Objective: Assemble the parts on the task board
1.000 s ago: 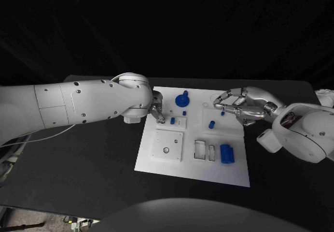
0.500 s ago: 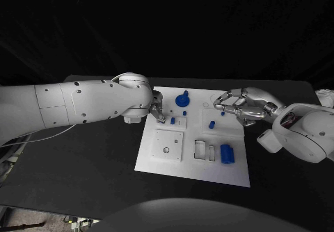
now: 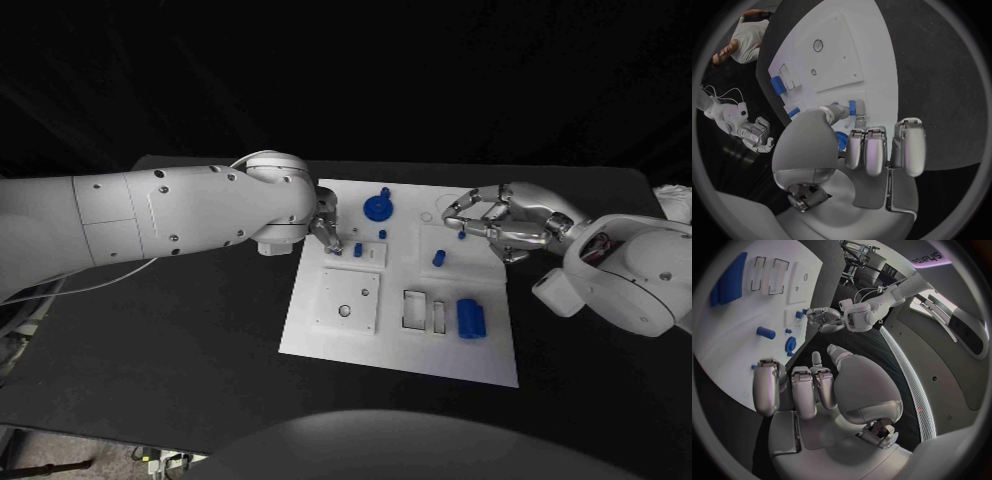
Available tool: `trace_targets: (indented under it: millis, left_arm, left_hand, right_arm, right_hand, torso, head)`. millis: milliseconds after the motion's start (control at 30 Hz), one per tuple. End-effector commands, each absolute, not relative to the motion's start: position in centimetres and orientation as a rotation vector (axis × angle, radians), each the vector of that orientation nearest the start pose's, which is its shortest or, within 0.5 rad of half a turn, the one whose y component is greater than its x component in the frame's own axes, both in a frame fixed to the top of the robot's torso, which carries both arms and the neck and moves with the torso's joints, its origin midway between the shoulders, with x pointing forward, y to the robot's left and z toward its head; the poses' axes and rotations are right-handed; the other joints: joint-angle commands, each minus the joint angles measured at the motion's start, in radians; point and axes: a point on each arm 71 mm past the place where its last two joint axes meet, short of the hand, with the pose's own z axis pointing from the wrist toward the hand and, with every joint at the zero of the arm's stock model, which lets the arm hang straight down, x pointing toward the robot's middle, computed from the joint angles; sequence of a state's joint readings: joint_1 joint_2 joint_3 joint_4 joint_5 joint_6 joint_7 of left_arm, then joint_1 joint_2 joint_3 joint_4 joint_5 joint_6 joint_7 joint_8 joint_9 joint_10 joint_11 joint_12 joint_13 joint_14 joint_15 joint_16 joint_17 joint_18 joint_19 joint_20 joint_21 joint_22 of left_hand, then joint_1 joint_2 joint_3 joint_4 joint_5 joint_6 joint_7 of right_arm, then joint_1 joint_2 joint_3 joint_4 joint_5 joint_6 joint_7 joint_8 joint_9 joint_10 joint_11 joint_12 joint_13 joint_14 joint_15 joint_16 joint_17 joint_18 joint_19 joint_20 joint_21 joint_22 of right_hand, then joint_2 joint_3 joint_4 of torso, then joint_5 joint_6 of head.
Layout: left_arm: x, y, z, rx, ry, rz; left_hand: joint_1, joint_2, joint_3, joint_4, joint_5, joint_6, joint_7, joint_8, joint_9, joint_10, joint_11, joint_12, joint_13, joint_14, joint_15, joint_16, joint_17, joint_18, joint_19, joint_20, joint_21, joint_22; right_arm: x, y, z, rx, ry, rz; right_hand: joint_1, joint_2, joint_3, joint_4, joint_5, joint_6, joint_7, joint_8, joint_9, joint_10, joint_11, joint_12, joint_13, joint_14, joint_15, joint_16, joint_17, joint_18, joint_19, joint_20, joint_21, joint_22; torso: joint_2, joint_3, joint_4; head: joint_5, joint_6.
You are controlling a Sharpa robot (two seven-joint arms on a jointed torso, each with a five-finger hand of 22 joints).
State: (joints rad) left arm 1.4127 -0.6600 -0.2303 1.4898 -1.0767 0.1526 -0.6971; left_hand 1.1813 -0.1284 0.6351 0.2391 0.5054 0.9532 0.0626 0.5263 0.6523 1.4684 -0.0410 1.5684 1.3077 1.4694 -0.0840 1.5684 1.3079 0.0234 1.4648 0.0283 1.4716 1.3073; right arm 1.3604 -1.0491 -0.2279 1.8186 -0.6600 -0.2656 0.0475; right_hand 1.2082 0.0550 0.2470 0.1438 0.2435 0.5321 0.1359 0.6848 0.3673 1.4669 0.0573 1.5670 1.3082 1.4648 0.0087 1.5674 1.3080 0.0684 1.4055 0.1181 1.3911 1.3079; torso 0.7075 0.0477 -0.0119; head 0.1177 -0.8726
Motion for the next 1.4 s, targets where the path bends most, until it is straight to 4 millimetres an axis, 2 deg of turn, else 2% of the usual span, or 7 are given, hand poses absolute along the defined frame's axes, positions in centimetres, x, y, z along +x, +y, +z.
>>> trace_targets:
  millis: [33, 933, 1067, 1200, 1267, 1400]
  left_arm:
    - [49.09, 15.44, -19.53, -0.006, 2.324, -0.166]
    - [48.96, 15.3, -20.18, -0.015, 2.341, -0.171]
    - [48.93, 15.38, -20.22, -0.013, 2.347, -0.163]
    - [48.9, 15.38, -20.25, -0.012, 2.353, -0.162]
    - [48.89, 15.35, -20.26, -0.011, 2.355, -0.162]
    - [48.88, 15.3, -20.27, -0.014, 2.355, -0.169]
  left_hand:
    - [0.029, 0.039, 0.039, -0.045, 0.003, 0.022, -0.025, 0.011, 0.0, 0.102, 0.007, 0.002, 0.263, 0.101, 0.007, 0.002, 0.263, 0.006, 0.028, 0.006, -0.005, 0.224]
    - [0.03, 0.04, 0.028, -0.05, 0.002, 0.02, -0.023, 0.0, -0.004, 0.102, 0.008, 0.002, 0.263, 0.101, 0.008, 0.002, 0.263, 0.006, 0.026, 0.008, -0.008, 0.223]
    - [0.027, 0.037, 0.007, -0.055, -0.015, 0.018, -0.02, -0.014, -0.008, 0.102, 0.012, 0.002, 0.263, 0.101, 0.01, 0.002, 0.263, 0.007, 0.025, 0.01, -0.01, 0.223]
    - [0.009, 0.034, -0.034, -0.045, -0.039, 0.018, -0.019, -0.031, -0.012, 0.102, 0.014, 0.002, 0.263, 0.101, 0.014, 0.002, 0.263, 0.007, 0.024, 0.015, -0.013, 0.222]
    - [-0.003, 0.035, -0.06, -0.034, -0.066, 0.02, -0.019, -0.04, -0.014, 0.102, 0.014, 0.002, 0.263, 0.101, 0.015, 0.002, 0.263, 0.007, 0.024, 0.016, -0.014, 0.222]
    - [-0.043, 0.039, -0.117, 0.01, -0.113, 0.025, -0.018, -0.059, -0.019, 0.102, 0.016, 0.002, 0.263, 0.101, 0.017, 0.002, 0.263, 0.008, 0.022, 0.018, -0.018, 0.221]
  right_arm:
    - [42.16, -21.25, -16.97, 0.428, 1.91, 1.169]
    - [42.28, -21.31, -17.15, 0.433, 1.923, 1.157]
    - [42.29, -21.31, -17.16, 0.433, 1.923, 1.157]
    - [42.28, -21.32, -17.18, 0.433, 1.924, 1.156]
    - [42.29, -21.33, -17.19, 0.433, 1.925, 1.155]
    - [42.29, -21.35, -17.21, 0.434, 1.926, 1.153]
  right_hand:
    - [-0.001, 0.007, -0.003, 0.003, -0.003, -0.004, 0.0, -0.003, -0.002, 0.104, -0.005, 0.004, 0.263, 0.106, -0.007, 0.003, 0.263, -0.013, -0.007, -0.004, -0.004, 0.189]
    - [0.006, 0.012, -0.003, 0.001, 0.003, -0.008, 0.0, -0.005, -0.005, 0.104, -0.006, 0.004, 0.263, 0.106, -0.007, 0.003, 0.263, -0.011, -0.011, -0.004, -0.009, 0.187]
    - [0.01, 0.012, -0.004, -0.001, 0.008, -0.009, 0.0, -0.005, -0.006, 0.104, -0.006, 0.004, 0.263, 0.106, -0.007, 0.003, 0.263, -0.011, -0.012, -0.004, -0.01, 0.186]
    - [0.011, 0.012, -0.004, -0.001, 0.01, -0.009, 0.0, -0.005, -0.006, 0.104, -0.006, 0.004, 0.263, 0.106, -0.007, 0.003, 0.263, -0.011, -0.012, -0.004, -0.011, 0.186]
    - [0.012, 0.011, -0.004, -0.002, 0.011, -0.009, 0.0, -0.005, -0.007, 0.104, -0.006, 0.004, 0.263, 0.106, -0.007, 0.003, 0.263, -0.011, -0.012, -0.004, -0.011, 0.186]
    - [0.012, 0.011, -0.004, -0.002, 0.011, -0.009, 0.0, -0.005, -0.007, 0.104, -0.006, 0.004, 0.263, 0.106, -0.007, 0.003, 0.263, -0.011, -0.012, -0.004, -0.011, 0.186]
  torso:
    - [0.0, 0.0002, -0.0001]
    - [-0.001, 0.0001, -0.0003]
    - [0.0, 0.0002, -0.0004]
    - [0.0, 0.0, -0.0003]
    - [0.0, 0.0001, -0.0002]
    - [0.0, 0.0002, -0.0004]
  head:
    - [0.0, 0.0]
    - [0.001, 0.0]
    - [0.001, 0.0]
    - [0.001, 0.0]
    - [0.002, 0.0]
    - [0.002, 0.0]
